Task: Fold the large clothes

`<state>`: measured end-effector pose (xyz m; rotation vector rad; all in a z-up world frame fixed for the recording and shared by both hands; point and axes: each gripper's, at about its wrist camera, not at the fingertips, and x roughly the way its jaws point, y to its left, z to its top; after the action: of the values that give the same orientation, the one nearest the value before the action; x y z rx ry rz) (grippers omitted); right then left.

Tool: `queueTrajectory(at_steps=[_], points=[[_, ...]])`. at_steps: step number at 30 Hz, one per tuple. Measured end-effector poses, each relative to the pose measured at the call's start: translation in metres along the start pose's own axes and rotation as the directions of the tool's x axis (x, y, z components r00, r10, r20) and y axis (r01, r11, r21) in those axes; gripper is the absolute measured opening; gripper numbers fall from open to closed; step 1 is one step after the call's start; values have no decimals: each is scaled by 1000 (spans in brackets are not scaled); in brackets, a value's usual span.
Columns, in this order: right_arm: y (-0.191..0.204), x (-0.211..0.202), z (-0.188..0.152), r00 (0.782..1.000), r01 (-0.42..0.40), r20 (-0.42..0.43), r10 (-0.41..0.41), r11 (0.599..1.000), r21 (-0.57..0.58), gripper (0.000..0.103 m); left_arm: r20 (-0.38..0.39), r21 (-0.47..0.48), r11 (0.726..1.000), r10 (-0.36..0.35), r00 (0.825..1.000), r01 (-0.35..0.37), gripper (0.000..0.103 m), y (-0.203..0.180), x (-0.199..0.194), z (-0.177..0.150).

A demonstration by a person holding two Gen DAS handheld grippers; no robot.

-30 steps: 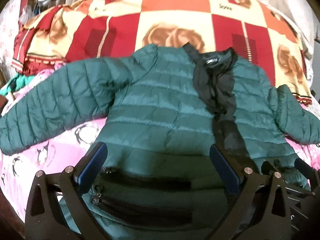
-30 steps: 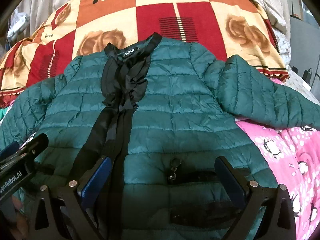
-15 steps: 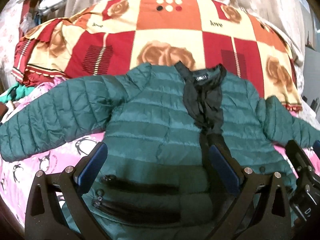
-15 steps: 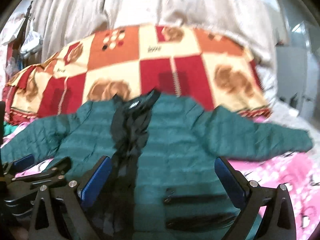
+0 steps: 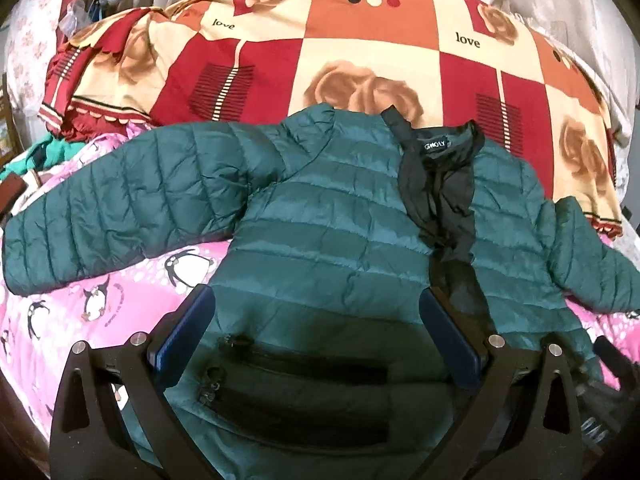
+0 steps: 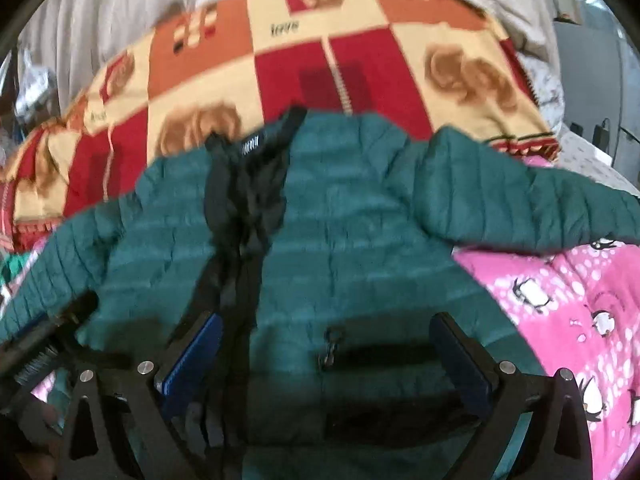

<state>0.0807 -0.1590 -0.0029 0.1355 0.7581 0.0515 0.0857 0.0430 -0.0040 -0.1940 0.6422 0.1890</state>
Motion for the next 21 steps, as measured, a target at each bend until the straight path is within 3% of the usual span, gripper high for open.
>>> queueTrajectory(at_steps=[3,14,21], points=[[13,1,-4,1000,10,-3,-10,998,-60,102,-17,5,1000,-15,1000,15,102,-1,1,-1],[11,2,-6,976,-216,-18,216,976,-2,102,-29,0,1000,-25,999,25,102,-2,4,-1],[-11,1,-4,981,-194,17,193,976,100,102,-42,-10,1000,-24,999,23,102,1,6,0]])
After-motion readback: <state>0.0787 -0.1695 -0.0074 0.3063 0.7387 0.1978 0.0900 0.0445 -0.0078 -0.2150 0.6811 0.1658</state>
